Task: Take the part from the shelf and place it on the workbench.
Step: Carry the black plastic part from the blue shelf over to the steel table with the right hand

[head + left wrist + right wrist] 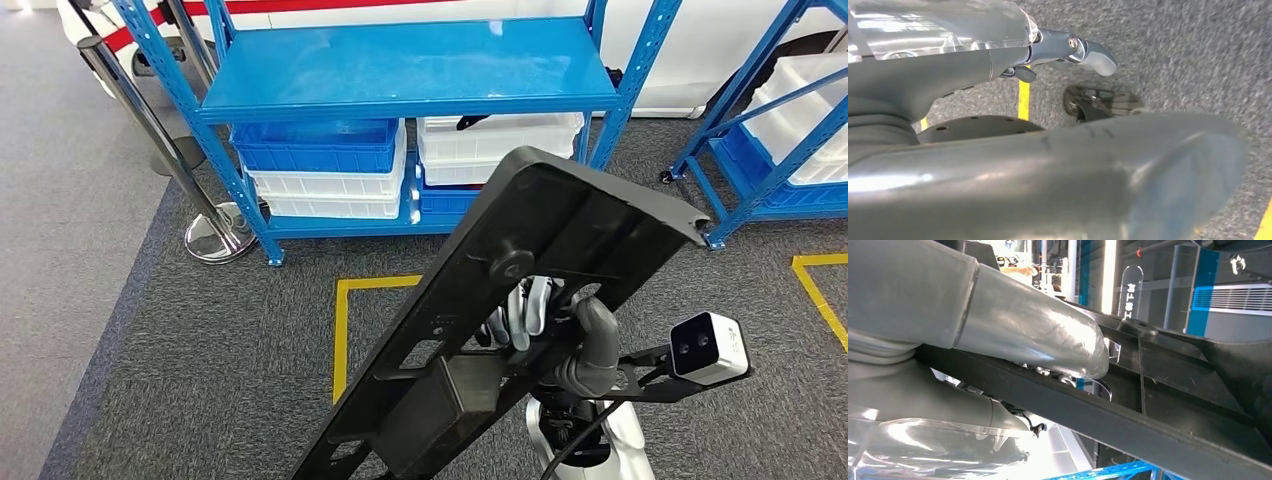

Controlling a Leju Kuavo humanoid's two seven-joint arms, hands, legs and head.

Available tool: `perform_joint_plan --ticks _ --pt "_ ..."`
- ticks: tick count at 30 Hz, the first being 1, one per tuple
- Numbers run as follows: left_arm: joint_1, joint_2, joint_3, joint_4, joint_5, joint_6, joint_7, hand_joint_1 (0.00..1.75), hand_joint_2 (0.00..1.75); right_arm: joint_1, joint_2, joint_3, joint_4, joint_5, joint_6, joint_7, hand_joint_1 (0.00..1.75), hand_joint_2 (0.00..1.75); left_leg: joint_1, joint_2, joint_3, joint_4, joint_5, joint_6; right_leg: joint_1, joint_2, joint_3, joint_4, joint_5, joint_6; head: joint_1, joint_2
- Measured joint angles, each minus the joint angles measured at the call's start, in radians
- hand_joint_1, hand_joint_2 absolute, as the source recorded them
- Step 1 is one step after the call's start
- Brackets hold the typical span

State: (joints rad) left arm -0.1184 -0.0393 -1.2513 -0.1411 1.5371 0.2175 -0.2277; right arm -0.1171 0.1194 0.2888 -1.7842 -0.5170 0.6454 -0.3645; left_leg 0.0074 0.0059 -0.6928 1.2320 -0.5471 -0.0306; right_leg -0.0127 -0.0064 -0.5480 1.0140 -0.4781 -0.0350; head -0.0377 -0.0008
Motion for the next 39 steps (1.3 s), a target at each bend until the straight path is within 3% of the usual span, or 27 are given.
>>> perform_joint_plan --ticks 1,2,3,5,7,11,13,15,16,17,18,21,23,25,27,28,30,31,32,33,34,36,37,39 --pt "0.001 0.001 -0.001 0.000 -0.001 0.001 0.001 0.00 0.00 0.004 0.000 0.000 -0.004 0.001 0.000 -0.002 1.75 0.00 0.002 0.000 -0.016 0.048 -0.015 -0.002 0.001 0.000 -0.003 0.002 0.001 0.000 0.000 0.000" --pt "0.002 0.002 -0.001 0.000 -0.002 0.001 0.001 0.00 0.00 0.008 0.000 0.000 -0.008 0.002 0.000 -0.002 1.75 0.00 0.003 0.000 -0.015 0.061 -0.010 -0.003 0.001 0.000 -0.006 0.004 0.002 0.000 0.000 0.000" --pt "0.002 0.004 -0.001 0.000 -0.004 0.001 0.000 0.00 0.00 0.011 0.000 0.000 -0.012 0.003 -0.001 -0.002 1.75 0.00 0.004 0.000 0.004 0.033 0.014 -0.003 0.001 0.001 -0.007 0.006 0.002 0.001 0.000 0.000" --pt "0.001 0.009 -0.002 0.000 -0.005 0.001 -0.006 0.00 0.00 0.013 0.000 0.000 -0.023 0.005 -0.001 -0.002 1.75 0.00 0.004 -0.001 0.079 -0.100 0.075 0.004 0.001 0.002 -0.008 0.010 0.001 0.004 0.000 0.000" --pt "-0.001 0.015 -0.002 0.001 -0.006 0.001 -0.012 0.00 0.00 0.013 0.003 0.000 -0.031 0.005 -0.001 0.000 1.75 0.00 -0.002 -0.002 0.132 -0.202 0.097 0.014 0.002 0.004 -0.012 0.011 0.002 0.012 0.000 0.000" --pt "-0.003 0.019 -0.002 0.002 -0.006 0.000 -0.017 0.00 0.00 0.015 0.006 0.000 -0.039 0.005 -0.001 0.002 1.75 0.00 -0.003 -0.001 0.142 -0.241 0.101 0.033 0.004 0.004 -0.016 0.010 0.003 0.036 0.001 0.000" --pt "-0.005 0.020 -0.002 0.002 -0.004 -0.002 -0.025 0.00 0.00 0.014 0.006 0.000 -0.043 0.005 0.001 0.002 1.75 0.00 0.002 0.001 0.145 -0.257 0.111 0.045 0.006 0.006 -0.041 0.069 -0.037 0.045 0.002 0.000" --pt "-0.006 0.020 -0.002 0.002 -0.001 -0.006 -0.034 0.00 0.00 0.017 0.006 0.000 -0.044 0.005 0.003 0.002 1.75 0.00 0.000 0.004 0.143 -0.258 0.114 0.050 0.005 0.007 -0.103 0.198 -0.099 0.049 0.002 0.000" --pt "-0.006 0.020 -0.002 0.002 0.001 -0.007 -0.037 0.00 0.00 0.019 0.006 0.000 -0.044 0.005 0.004 0.002 1.75 0.00 -0.001 0.006 0.140 -0.255 0.114 0.050 0.004 0.007 -0.131 0.255 -0.117 0.051 0.002 0.000" --pt "-0.006 0.020 -0.002 0.002 0.002 -0.008 -0.038 0.00 0.00 0.020 0.006 0.000 -0.043 0.005 0.005 0.002 1.75 0.00 -0.002 0.008 0.139 -0.252 0.114 0.050 0.002 0.006 -0.146 0.284 -0.117 0.052 0.002 0.000" --pt "-0.006 0.020 -0.002 0.002 0.003 -0.008 -0.039 0.00 0.00 0.020 0.006 0.000 -0.043 0.005 0.005 0.002 1.75 0.00 -0.002 0.011 0.137 -0.249 0.112 0.050 0.001 0.005 -0.142 0.273 -0.097 0.052 0.002 0.000" --pt "-0.007 0.020 -0.002 0.002 0.006 -0.008 -0.038 0.00 0.00 0.017 0.006 0.000 -0.042 0.005 0.005 0.010 1.75 0.00 -0.004 0.020 0.135 -0.232 0.103 0.042 0.001 -0.025 -0.057 0.091 -0.004 0.047 0.002 0.000" --pt "-0.006 0.019 -0.002 0.002 0.009 -0.008 -0.036 0.00 0.00 0.014 0.009 0.000 -0.042 0.005 0.005 0.017 1.75 0.00 -0.009 0.029 0.130 -0.223 0.099 0.033 0.006 -0.040 -0.033 0.026 0.010 0.036 0.000 0.000" --pt "-0.006 0.019 -0.002 0.002 0.010 -0.008 -0.034 0.00 0.00 0.014 0.011 0.000 -0.042 0.005 0.005 0.020 1.75 0.00 -0.011 0.043 0.127 -0.221 0.098 0.025 0.007 -0.026 -0.038 0.023 0.013 0.024 -0.001 0.000" --pt "-0.006 0.019 -0.002 0.002 0.010 -0.008 -0.032 0.00 0.00 0.014 0.012 0.000 -0.042 0.005 0.005 0.020 1.75 0.00 -0.008 0.038 0.119 -0.198 0.077 0.015 0.005 -0.013 -0.042 0.020 0.020 0.012 -0.001 0.000" --pt "-0.007 0.019 -0.002 0.002 0.011 -0.008 -0.032 0.00 0.00 0.014 0.013 0.000 -0.042 0.005 0.006 0.020 1.75 0.00 -0.006 0.028 0.104 -0.161 0.050 0.010 0.003 -0.008 -0.043 0.018 0.023 0.007 -0.001 0.000" --pt "-0.005 0.019 -0.002 0.002 0.012 -0.008 -0.032 0.00 0.00 0.016 0.015 0.000 -0.042 0.005 0.008 0.020 1.75 0.00 -0.003 0.008 0.050 -0.036 -0.019 0.003 0.002 0.004 -0.049 0.018 0.027 0.000 -0.002 0.000" --pt "-0.004 0.019 -0.002 0.002 0.013 -0.009 -0.032 0.00 0.00 0.018 0.015 0.000 -0.041 0.005 0.009 0.020 1.75 0.00 -0.002 0.005 0.024 0.025 -0.043 0.001 0.003 0.012 -0.051 0.019 0.029 -0.001 -0.001 0.000" --pt "-0.003 0.019 -0.002 0.002 0.013 -0.009 -0.032 0.00 0.00 0.021 0.015 0.000 -0.041 0.005 0.012 0.020 1.75 0.00 -0.002 0.004 0.011 0.059 -0.049 0.001 0.003 0.020 -0.052 0.019 0.030 -0.002 -0.001 0.000" --pt "-0.002 0.019 -0.002 0.002 0.013 -0.009 -0.032 0.00 0.00 0.024 0.016 0.000 -0.040 0.005 0.015 0.020 1.75 0.00 -0.002 0.003 0.015 0.054 -0.035 0.003 0.004 0.028 -0.053 0.020 0.031 -0.002 -0.001 0.000" --pt "-0.002 0.019 -0.002 0.002 0.013 -0.009 -0.032 0.00 0.00 0.025 0.016 0.000 -0.040 0.005 0.017 0.020 1.75 0.00 -0.002 -0.001 0.040 0.009 -0.005 0.007 0.004 0.037 -0.053 0.021 0.032 -0.001 -0.001 0.000" --pt "-0.002 0.020 -0.002 0.003 0.014 -0.009 -0.032 0.00 0.00 0.026 0.016 0.000 -0.039 0.005 0.020 0.020 1.75 0.00 -0.002 -0.033 0.109 -0.130 0.056 0.018 0.005 0.054 -0.053 0.023 0.034 0.004 -0.001 0.000" --pt "-0.002 0.020 -0.002 0.003 0.013 -0.008 -0.031 0.00 0.00 0.026 0.016 0.000 -0.039 0.004 0.021 0.020 1.75 0.00 -0.002 -0.051 0.134 -0.182 0.072 0.023 0.004 0.062 -0.056 0.024 0.036 0.008 -0.001 0.000" --pt "-0.002 0.021 -0.002 0.005 0.012 -0.008 -0.030 0.00 0.00 0.027 0.016 -0.001 -0.038 0.003 0.021 0.019 1.75 0.00 -0.005 -0.069 0.149 -0.219 0.075 0.029 0.000 0.077 -0.065 0.024 0.043 0.021 -0.001 0.000"
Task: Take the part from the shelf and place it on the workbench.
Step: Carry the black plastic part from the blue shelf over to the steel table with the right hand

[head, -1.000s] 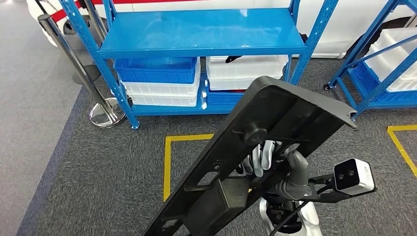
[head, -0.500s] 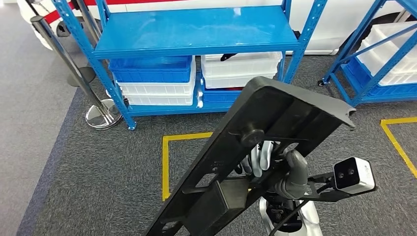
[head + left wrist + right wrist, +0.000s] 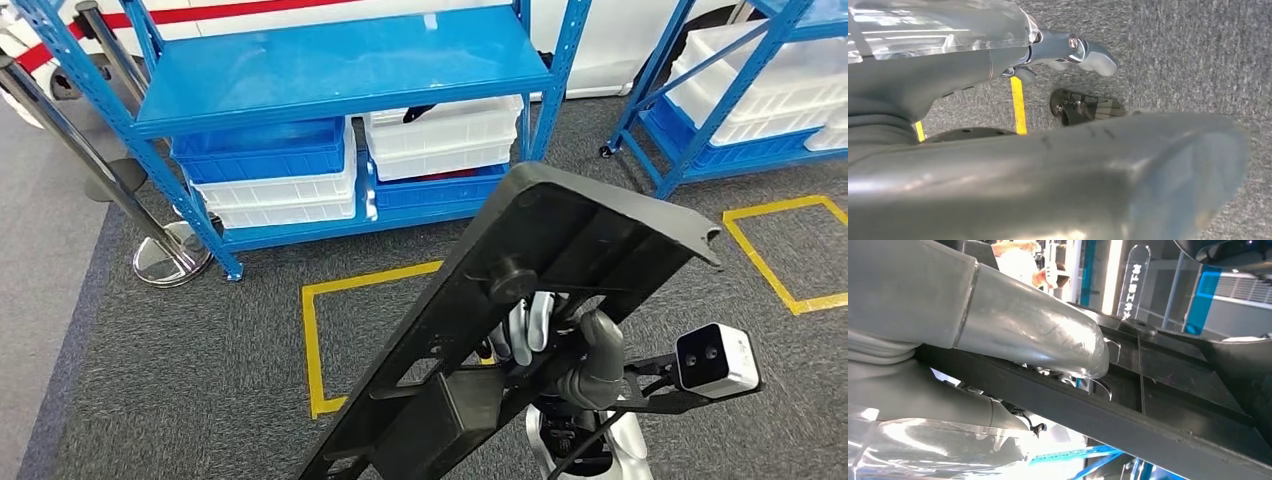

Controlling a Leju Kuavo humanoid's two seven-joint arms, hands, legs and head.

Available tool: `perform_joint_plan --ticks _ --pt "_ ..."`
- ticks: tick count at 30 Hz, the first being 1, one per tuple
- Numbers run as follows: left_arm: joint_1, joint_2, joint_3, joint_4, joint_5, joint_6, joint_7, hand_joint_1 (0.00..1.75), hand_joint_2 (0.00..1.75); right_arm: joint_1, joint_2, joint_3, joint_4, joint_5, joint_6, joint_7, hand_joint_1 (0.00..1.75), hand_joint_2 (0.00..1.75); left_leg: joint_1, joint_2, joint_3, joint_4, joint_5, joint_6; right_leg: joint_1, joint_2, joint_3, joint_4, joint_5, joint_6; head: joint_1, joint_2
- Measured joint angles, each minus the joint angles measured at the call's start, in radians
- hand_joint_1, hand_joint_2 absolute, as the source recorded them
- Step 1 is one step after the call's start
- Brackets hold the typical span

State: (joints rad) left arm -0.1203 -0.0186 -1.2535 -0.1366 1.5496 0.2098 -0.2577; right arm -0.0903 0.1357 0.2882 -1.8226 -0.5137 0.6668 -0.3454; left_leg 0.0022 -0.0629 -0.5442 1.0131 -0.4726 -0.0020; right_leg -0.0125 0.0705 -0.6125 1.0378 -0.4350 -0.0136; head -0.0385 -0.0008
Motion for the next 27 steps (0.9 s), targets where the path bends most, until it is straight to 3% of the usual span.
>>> perform_joint_plan --ticks 2,4,7,8,9,10,12,14,17,19,21,23,24,25,27 --pt "-0.001 -0.002 0.000 0.000 -0.002 0.000 0.001 0.00 0.00 0.002 0.000 -0.001 0.000 -0.001 0.000 -0.001 1.75 0.00 0.001 0.017 0.001 -0.009 0.009 0.008 -0.002 0.010 -0.005 -0.001 0.005 0.014 0.000 0.000" --pt "-0.002 -0.004 0.000 0.000 -0.003 -0.001 0.000 0.00 0.00 0.002 0.000 -0.003 0.001 -0.002 0.001 -0.003 1.75 0.00 0.006 0.038 0.003 -0.022 0.020 0.019 0.002 -0.014 -0.024 0.038 -0.025 0.023 0.005 0.000" --pt "0.000 -0.005 -0.001 0.000 -0.004 -0.002 0.000 0.00 0.00 0.004 0.000 -0.009 0.006 -0.002 0.001 -0.004 1.75 0.00 0.004 0.070 -0.004 -0.025 0.024 0.027 -0.001 -0.057 -0.106 0.215 -0.119 0.031 0.010 0.000" --pt "0.001 -0.005 -0.001 0.000 -0.004 -0.002 0.000 0.00 0.00 0.005 0.000 -0.011 0.009 -0.002 0.001 -0.004 1.75 0.00 0.003 0.081 -0.006 -0.023 0.024 0.027 -0.002 -0.062 -0.123 0.257 -0.131 0.033 0.010 0.000" --pt "0.001 -0.005 -0.001 0.000 -0.004 -0.003 0.000 0.00 0.00 0.007 -0.001 -0.013 0.010 -0.002 0.001 -0.004 1.75 0.00 0.003 0.091 -0.007 -0.022 0.024 0.027 -0.003 -0.065 -0.121 0.261 -0.124 0.034 0.010 0.000" --pt "0.000 -0.005 -0.001 0.000 -0.004 -0.003 0.000 0.00 0.00 0.007 -0.001 -0.015 0.012 -0.002 0.001 -0.004 1.75 0.00 0.002 0.100 -0.008 -0.020 0.023 0.026 -0.003 -0.069 -0.099 0.226 -0.100 0.034 0.010 0.000" --pt "-0.002 -0.006 -0.002 0.000 -0.004 -0.003 0.000 0.00 0.00 0.007 -0.001 -0.016 0.013 -0.001 0.001 -0.005 1.75 0.00 0.001 0.116 -0.008 -0.015 0.021 0.022 0.001 -0.093 -0.018 0.089 -0.046 0.027 0.010 0.000" --pt "-0.004 -0.006 -0.003 0.000 -0.004 -0.003 0.000 0.00 0.00 0.006 -0.001 -0.016 0.014 0.001 0.002 -0.006 1.75 0.00 -0.004 0.128 -0.009 -0.010 0.018 0.014 0.008 -0.109 0.028 0.000 -0.024 0.014 0.010 0.000" --pt "-0.006 -0.006 -0.004 0.000 -0.004 -0.003 0.000 0.00 0.00 0.007 -0.001 -0.018 0.014 0.004 0.004 -0.013 1.75 0.00 -0.006 0.140 -0.009 -0.009 0.017 -0.002 0.010 -0.092 0.026 -0.013 -0.019 -0.002 0.009 0.000" --pt "-0.008 -0.006 -0.004 0.000 -0.004 -0.003 0.000 0.00 0.00 0.006 0.000 -0.019 0.014 0.005 0.007 -0.018 1.75 0.00 -0.003 0.118 -0.022 0.024 -0.011 -0.012 0.003 -0.081 0.025 -0.020 -0.011 -0.015 0.009 0.000" --pt "-0.006 -0.006 -0.004 0.000 -0.004 -0.003 0.000 0.00 0.00 0.006 0.000 -0.019 0.015 0.006 0.009 -0.021 1.75 0.00 0.001 0.083 -0.069 0.136 -0.078 -0.021 0.000 -0.068 0.021 -0.023 -0.006 -0.023 0.008 0.000" --pt "-0.003 -0.005 -0.004 0.000 -0.004 -0.003 0.001 0.00 0.00 0.008 0.000 -0.019 0.017 0.008 0.010 -0.020 1.75 0.00 0.004 0.072 -0.124 0.260 -0.129 -0.026 0.000 -0.052 0.016 -0.021 -0.003 -0.025 0.007 0.000" --pt "-0.002 -0.005 -0.005 0.000 -0.004 -0.003 0.001 0.00 0.00 0.008 0.000 -0.019 0.018 0.009 0.011 -0.021 1.75 0.00 0.006 0.071 -0.132 0.281 -0.127 -0.028 0.000 -0.042 0.014 -0.019 -0.002 -0.025 0.007 0.000" --pt "-0.001 -0.005 -0.005 0.000 -0.004 -0.003 0.001 0.00 0.00 0.009 0.000 -0.019 0.019 0.010 0.011 -0.021 1.75 0.00 0.008 0.070 -0.119 0.259 -0.106 -0.028 0.000 -0.032 0.013 -0.016 -0.002 -0.024 0.007 0.000" --pt "-0.001 -0.005 -0.005 0.000 -0.004 -0.003 0.001 0.00 0.00 0.009 0.000 -0.019 0.019 0.014 0.012 -0.021 1.75 0.00 0.014 0.045 -0.054 0.128 -0.039 -0.026 -0.001 -0.012 0.013 -0.012 -0.002 -0.020 0.007 0.000"
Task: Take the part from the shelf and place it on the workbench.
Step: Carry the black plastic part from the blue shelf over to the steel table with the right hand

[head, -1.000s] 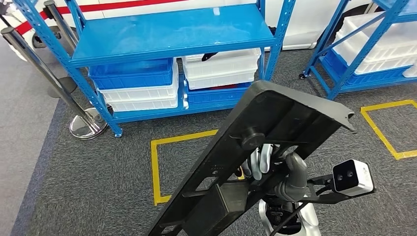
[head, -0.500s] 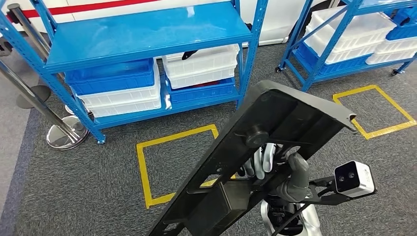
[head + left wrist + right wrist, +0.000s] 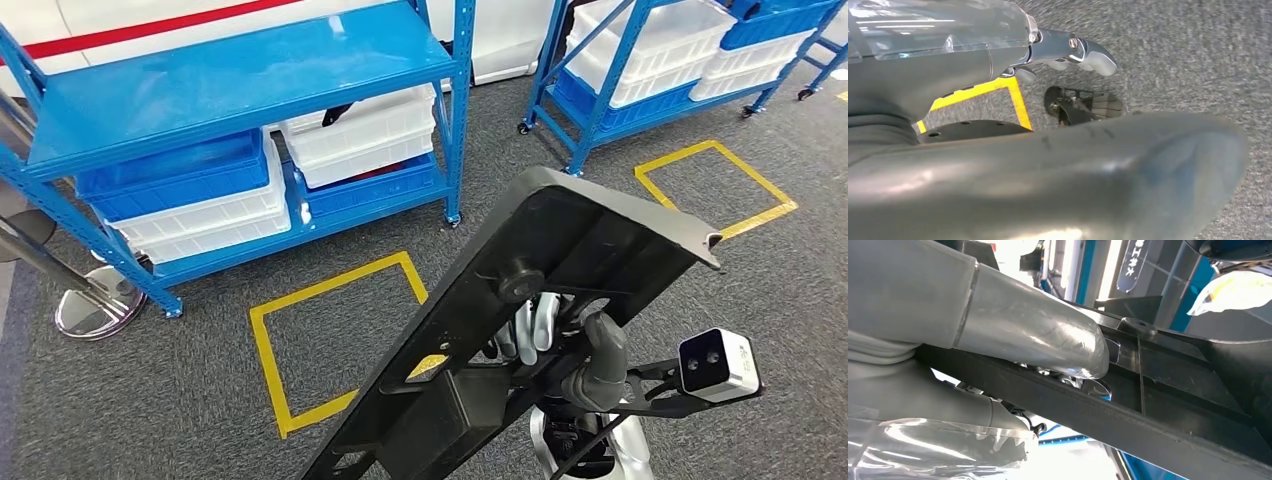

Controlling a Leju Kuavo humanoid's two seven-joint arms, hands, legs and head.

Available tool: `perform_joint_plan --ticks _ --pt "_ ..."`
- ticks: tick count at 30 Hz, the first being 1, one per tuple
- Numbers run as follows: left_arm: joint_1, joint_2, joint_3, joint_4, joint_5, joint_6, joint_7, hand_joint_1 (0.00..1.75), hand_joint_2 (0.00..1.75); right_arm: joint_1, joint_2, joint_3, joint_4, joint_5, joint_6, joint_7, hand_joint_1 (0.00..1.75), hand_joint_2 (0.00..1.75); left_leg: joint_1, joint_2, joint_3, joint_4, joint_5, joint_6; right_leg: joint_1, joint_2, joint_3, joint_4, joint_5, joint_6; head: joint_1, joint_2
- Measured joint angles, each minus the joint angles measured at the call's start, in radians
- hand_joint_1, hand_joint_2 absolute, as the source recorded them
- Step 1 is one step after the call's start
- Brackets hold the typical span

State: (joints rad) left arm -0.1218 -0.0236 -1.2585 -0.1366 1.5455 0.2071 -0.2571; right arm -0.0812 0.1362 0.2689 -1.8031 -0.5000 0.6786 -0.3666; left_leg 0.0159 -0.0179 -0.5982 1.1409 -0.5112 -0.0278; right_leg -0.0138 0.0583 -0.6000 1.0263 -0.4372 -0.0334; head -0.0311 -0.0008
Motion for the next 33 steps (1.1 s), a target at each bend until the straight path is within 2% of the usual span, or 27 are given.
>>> perform_joint_plan --ticks 1,2,3,4,5,7,9,11,12,13,14,15,17,18,19,21,23,25,26,27,28,29,30,32,33 --pt "0.000 0.000 0.000 0.000 0.000 0.000 0.000 0.00 0.00 0.000 0.000 0.000 0.000 0.001 0.001 0.000 1.75 0.00 0.003 -0.022 0.031 -0.067 0.023 0.002 0.001 0.010 -0.003 0.003 0.000 0.005 0.000 0.000" --pt "0.000 0.001 0.000 0.000 0.000 0.001 0.000 0.00 0.00 -0.001 0.000 0.000 0.000 0.003 0.002 -0.001 1.75 0.00 0.004 -0.041 0.050 -0.109 0.033 0.004 0.000 0.018 -0.007 0.005 0.002 0.011 0.000 0.000" --pt "0.000 0.001 0.000 0.000 0.000 0.001 0.000 0.00 0.00 -0.001 0.000 0.000 0.001 0.005 0.004 -0.002 1.75 0.00 0.004 -0.054 0.057 -0.128 0.034 0.007 -0.001 0.027 -0.011 0.006 0.005 0.019 0.000 0.000" --pt "0.000 0.001 0.000 0.000 0.000 0.001 0.000 0.00 0.00 0.000 0.000 0.000 0.001 0.006 0.005 -0.002 1.75 0.00 0.002 -0.051 0.058 -0.131 0.034 0.010 -0.002 0.037 -0.016 0.005 0.009 0.027 0.001 0.000" --pt "0.000 0.001 0.000 0.000 0.000 0.001 0.000 0.00 0.00 0.000 0.000 0.000 0.002 0.007 0.005 -0.002 1.75 0.00 0.003 -0.042 0.057 -0.132 0.038 0.016 -0.003 0.043 -0.018 0.004 0.012 0.034 0.001 0.000" --pt "-0.002 0.001 0.000 0.000 0.001 0.002 0.000 0.00 0.00 0.000 0.000 0.000 0.002 0.008 0.006 -0.002 1.75 0.00 0.005 -0.020 0.059 -0.141 0.046 0.031 -0.001 0.015 -0.031 0.025 -0.003 0.042 0.003 0.000" --pt "-0.002 0.002 0.000 0.000 0.003 0.004 0.000 0.00 0.00 -0.001 0.001 0.000 0.002 0.008 0.007 -0.002 1.75 0.00 0.003 0.004 0.058 -0.146 0.050 0.042 0.000 -0.033 -0.076 0.122 -0.061 0.045 0.006 0.000" --pt "0.002 0.003 0.000 0.000 0.006 0.006 0.000 0.00 0.00 0.000 0.001 -0.001 0.003 0.008 0.007 -0.001 1.75 0.00 0.000 0.029 0.055 -0.145 0.050 0.044 -0.001 -0.048 -0.135 0.249 -0.117 0.049 0.007 0.000" --pt "0.002 0.003 0.000 0.000 0.008 0.007 0.000 0.00 0.00 0.000 0.001 -0.002 0.004 0.008 0.008 0.000 1.75 0.00 -0.001 0.042 0.054 -0.145 0.050 0.044 -0.002 -0.050 -0.147 0.279 -0.122 0.051 0.007 0.000" --pt "0.002 0.003 0.000 0.000 0.010 0.008 0.000 0.00 0.00 0.000 0.001 -0.004 0.004 0.008 0.008 0.000 1.75 0.00 -0.002 0.053 0.054 -0.144 0.049 0.044 -0.002 -0.053 -0.139 0.270 -0.108 0.051 0.007 0.000" --pt "0.000 0.003 0.000 0.000 0.011 0.009 0.000 0.00 0.00 0.000 0.001 -0.006 0.004 0.007 0.008 0.000 1.75 0.00 -0.002 0.062 0.054 -0.144 0.048 0.042 -0.002 -0.060 -0.110 0.221 -0.080 0.049 0.007 0.000" --pt "-0.001 0.003 0.000 0.000 0.011 0.010 -0.001 0.00 0.00 0.000 0.001 -0.010 0.004 0.007 0.009 0.000 1.75 0.00 -0.003 0.071 0.056 -0.142 0.047 0.040 -0.001 -0.074 -0.069 0.149 -0.050 0.046 0.007 0.000" --pt "-0.003 0.003 -0.001 0.000 0.010 0.013 -0.002 0.00 0.00 -0.003 0.002 -0.018 0.003 0.006 0.011 -0.001 1.75 0.00 -0.008 0.084 0.056 -0.138 0.042 0.032 0.006 -0.107 -0.007 0.034 -0.019 0.036 0.007 0.000" --pt "-0.003 0.003 -0.002 0.000 0.008 0.014 -0.003 0.00 0.00 -0.003 0.002 -0.023 0.003 0.007 0.011 -0.001 1.75 0.00 -0.011 0.090 0.056 -0.136 0.040 0.027 0.010 -0.116 0.004 0.010 -0.018 0.031 0.007 0.000" --pt "-0.004 0.004 -0.004 0.000 0.006 0.014 -0.005 0.00 0.00 -0.003 0.002 -0.028 0.002 0.007 0.010 -0.002 1.75 0.00 -0.013 0.096 0.057 -0.136 0.039 0.022 0.013 -0.113 0.004 0.006 -0.021 0.027 0.007 0.000" --pt "-0.005 0.004 -0.008 0.000 0.002 0.013 -0.009 0.00 0.00 0.002 0.003 -0.038 -0.002 0.009 0.009 -0.002 1.75 0.00 -0.012 0.105 0.060 -0.135 0.034 0.012 0.011 -0.095 0.002 0.003 -0.017 0.017 0.007 0.000" --pt "-0.007 0.007 -0.012 0.000 -0.001 0.009 -0.016 0.00 0.00 0.006 0.006 -0.046 -0.010 0.012 0.008 -0.003 1.75 0.00 -0.009 0.076 0.045 -0.095 0.002 0.001 0.006 -0.078 0.003 -0.002 -0.012 0.006 0.006 0.000" --pt "-0.006 0.009 -0.016 0.000 -0.004 0.005 -0.020 0.00 0.00 0.009 0.011 -0.050 -0.014 0.015 0.008 -0.003 1.75 0.00 -0.006 0.036 -0.008 0.025 -0.065 -0.005 0.004 -0.062 0.002 -0.004 -0.010 -0.001 0.006 0.000" --pt "-0.004 0.010 -0.018 0.000 -0.005 0.004 -0.019 0.00 0.00 0.012 0.013 -0.051 -0.014 0.017 0.008 -0.003 1.75 0.00 -0.006 0.029 -0.041 0.095 -0.094 -0.007 0.004 -0.052 0.001 -0.003 -0.010 -0.003 0.006 0.000" --pt "-0.003 0.010 -0.020 0.000 -0.006 0.004 -0.019 0.00 0.00 0.016 0.014 -0.052 -0.014 0.019 0.007 -0.003 1.75 0.00 -0.006 0.026 -0.065 0.145 -0.108 -0.008 0.005 -0.041 0.001 -0.003 -0.010 -0.004 0.006 0.000" --pt "-0.003 0.010 -0.022 0.000 -0.006 0.004 -0.018 0.00 0.00 0.019 0.014 -0.053 -0.014 0.020 0.007 -0.003 1.75 0.00 -0.005 0.025 -0.073 0.158 -0.100 -0.007 0.005 -0.030 0.001 -0.002 -0.010 -0.004 0.006 0.000" --pt "-0.003 0.011 -0.023 0.000 -0.006 0.004 -0.018 0.00 0.00 0.021 0.014 -0.054 -0.014 0.020 0.007 -0.004 1.75 0.00 -0.005 0.024 -0.061 0.130 -0.073 -0.006 0.005 -0.019 0.002 -0.001 -0.010 -0.004 0.006 0.000" --pt "-0.003 0.011 -0.024 0.000 -0.006 0.004 -0.018 0.00 0.00 0.022 0.015 -0.055 -0.014 0.020 0.006 -0.004 1.75 0.00 -0.004 0.017 -0.033 0.067 -0.033 -0.004 0.005 -0.007 0.004 0.000 -0.010 -0.003 0.006 0.000" --pt "-0.003 0.013 -0.025 0.001 -0.006 0.004 -0.018 0.00 0.00 0.022 0.016 -0.056 -0.014 0.020 0.006 -0.005 1.75 0.00 -0.001 -0.023 0.028 -0.070 0.025 0.003 0.005 0.014 0.003 0.005 -0.011 0.003 0.006 0.000" --pt "-0.003 0.014 -0.025 0.001 -0.006 0.004 -0.017 0.00 0.00 0.022 0.017 -0.057 -0.014 0.021 0.006 -0.005 1.75 0.00 -0.001 -0.040 0.044 -0.109 0.035 0.006 0.004 0.023 -0.001 0.006 -0.010 0.009 0.006 0.000"
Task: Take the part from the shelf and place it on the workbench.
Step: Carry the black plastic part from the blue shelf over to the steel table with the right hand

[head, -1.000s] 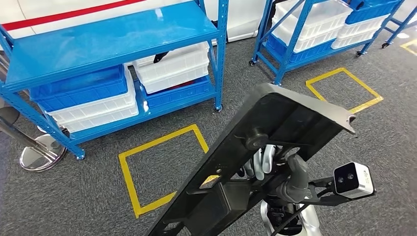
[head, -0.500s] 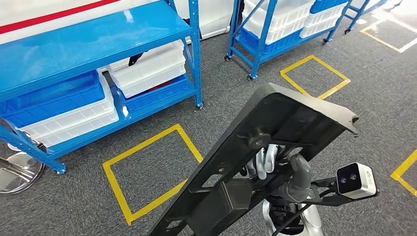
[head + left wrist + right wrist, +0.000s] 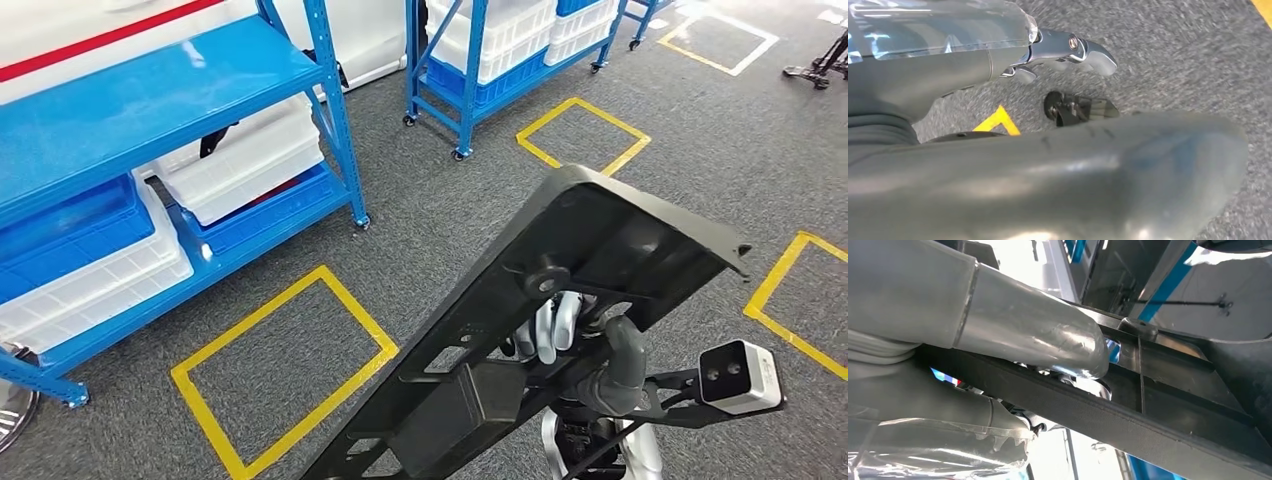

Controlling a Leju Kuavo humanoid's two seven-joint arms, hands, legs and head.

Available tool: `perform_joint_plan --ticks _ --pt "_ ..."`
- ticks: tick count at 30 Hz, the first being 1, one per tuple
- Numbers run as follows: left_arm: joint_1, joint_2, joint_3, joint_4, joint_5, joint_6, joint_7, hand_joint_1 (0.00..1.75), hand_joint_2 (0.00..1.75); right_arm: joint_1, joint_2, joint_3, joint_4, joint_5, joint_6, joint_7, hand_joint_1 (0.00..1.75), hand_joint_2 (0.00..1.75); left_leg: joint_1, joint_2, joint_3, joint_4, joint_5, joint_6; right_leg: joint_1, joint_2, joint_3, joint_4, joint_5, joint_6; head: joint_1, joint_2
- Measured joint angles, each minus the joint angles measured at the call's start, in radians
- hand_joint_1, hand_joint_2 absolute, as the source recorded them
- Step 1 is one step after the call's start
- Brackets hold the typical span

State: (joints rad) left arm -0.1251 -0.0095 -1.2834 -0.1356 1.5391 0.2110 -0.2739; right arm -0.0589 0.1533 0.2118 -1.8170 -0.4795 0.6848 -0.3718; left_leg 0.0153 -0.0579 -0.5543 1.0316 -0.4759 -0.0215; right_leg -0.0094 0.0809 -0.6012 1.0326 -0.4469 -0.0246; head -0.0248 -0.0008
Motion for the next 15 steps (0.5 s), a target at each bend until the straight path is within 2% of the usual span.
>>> perform_joint_plan --ticks 1,3,4,5,7,8,9,10,11,13,15 --pt "0.000 0.001 -0.001 0.000 -0.001 0.000 0.003 0.00 0.00 0.001 0.001 -0.001 0.000 0.001 0.000 -0.001 1.75 0.00 -0.001 -0.011 0.005 -0.016 0.000 0.003 -0.001 0.008 -0.005 0.001 0.002 0.007 0.000 0.000" --pt "-0.001 0.000 -0.003 0.001 -0.003 0.002 0.015 0.00 0.00 0.003 0.002 -0.003 0.000 0.004 -0.001 -0.002 1.75 0.00 -0.001 0.002 0.006 -0.022 0.004 0.013 -0.004 0.024 -0.012 0.000 0.007 0.021 0.000 0.000" --pt "-0.001 -0.001 -0.005 0.001 -0.004 0.004 0.021 0.00 0.00 0.005 0.002 -0.005 0.000 0.005 -0.001 -0.004 1.75 0.00 0.001 0.012 0.008 -0.026 0.008 0.019 -0.004 0.016 -0.015 0.006 0.003 0.025 0.000 0.000" --pt "-0.002 -0.001 -0.007 0.001 -0.005 0.007 0.027 0.00 0.00 0.006 0.002 -0.007 0.000 0.006 -0.001 -0.006 1.75 0.00 0.002 0.022 0.010 -0.032 0.011 0.026 -0.002 -0.001 -0.026 0.028 -0.013 0.029 0.003 0.000" --pt "0.000 -0.001 -0.009 0.001 -0.003 0.016 0.034 0.00 0.00 0.007 0.002 -0.010 0.001 0.006 0.000 -0.009 1.75 0.00 0.000 0.045 0.011 -0.036 0.013 0.036 -0.001 -0.050 -0.076 0.131 -0.070 0.034 0.007 0.000" --pt "0.002 -0.001 -0.009 0.001 -0.001 0.020 0.036 0.00 0.00 0.007 0.002 -0.011 0.003 0.006 0.000 -0.010 1.75 0.00 -0.002 0.057 0.010 -0.036 0.013 0.038 -0.002 -0.063 -0.109 0.198 -0.100 0.036 0.009 0.000" --pt "0.003 -0.002 -0.010 0.002 0.000 0.024 0.038 0.00 0.00 0.008 0.002 -0.013 0.006 0.006 0.000 -0.010 1.75 0.00 -0.003 0.069 0.010 -0.035 0.012 0.039 -0.004 -0.070 -0.135 0.251 -0.116 0.038 0.009 0.000" --pt "0.004 -0.003 -0.010 0.002 0.001 0.026 0.039 0.00 0.00 0.008 0.002 -0.016 0.010 0.006 0.000 -0.010 1.75 0.00 -0.005 0.080 0.009 -0.035 0.011 0.039 -0.005 -0.074 -0.146 0.273 -0.115 0.038 0.009 0.000" --pt "0.003 -0.005 -0.010 0.002 0.001 0.028 0.042 0.00 0.00 0.008 0.002 -0.019 0.015 0.006 0.000 -0.010 1.75 0.00 -0.005 0.091 0.010 -0.034 0.010 0.038 -0.005 -0.077 -0.136 0.256 -0.097 0.038 0.009 0.000" --pt "0.001 -0.012 -0.012 0.001 0.004 0.031 0.051 0.00 0.00 0.007 0.001 -0.024 0.024 0.007 0.000 -0.009 1.75 0.00 -0.006 0.108 0.013 -0.033 0.007 0.034 -0.003 -0.100 -0.066 0.127 -0.037 0.033 0.009 0.000" --pt "0.000 -0.021 -0.013 0.001 0.008 0.031 0.057 0.00 0.00 0.003 0.000 -0.026 0.031 0.011 -0.002 -0.003 1.75 0.00 -0.010 0.121 0.015 -0.031 0.002 0.025 0.006 -0.125 -0.009 0.017 -0.006 0.023 0.009 0.000"
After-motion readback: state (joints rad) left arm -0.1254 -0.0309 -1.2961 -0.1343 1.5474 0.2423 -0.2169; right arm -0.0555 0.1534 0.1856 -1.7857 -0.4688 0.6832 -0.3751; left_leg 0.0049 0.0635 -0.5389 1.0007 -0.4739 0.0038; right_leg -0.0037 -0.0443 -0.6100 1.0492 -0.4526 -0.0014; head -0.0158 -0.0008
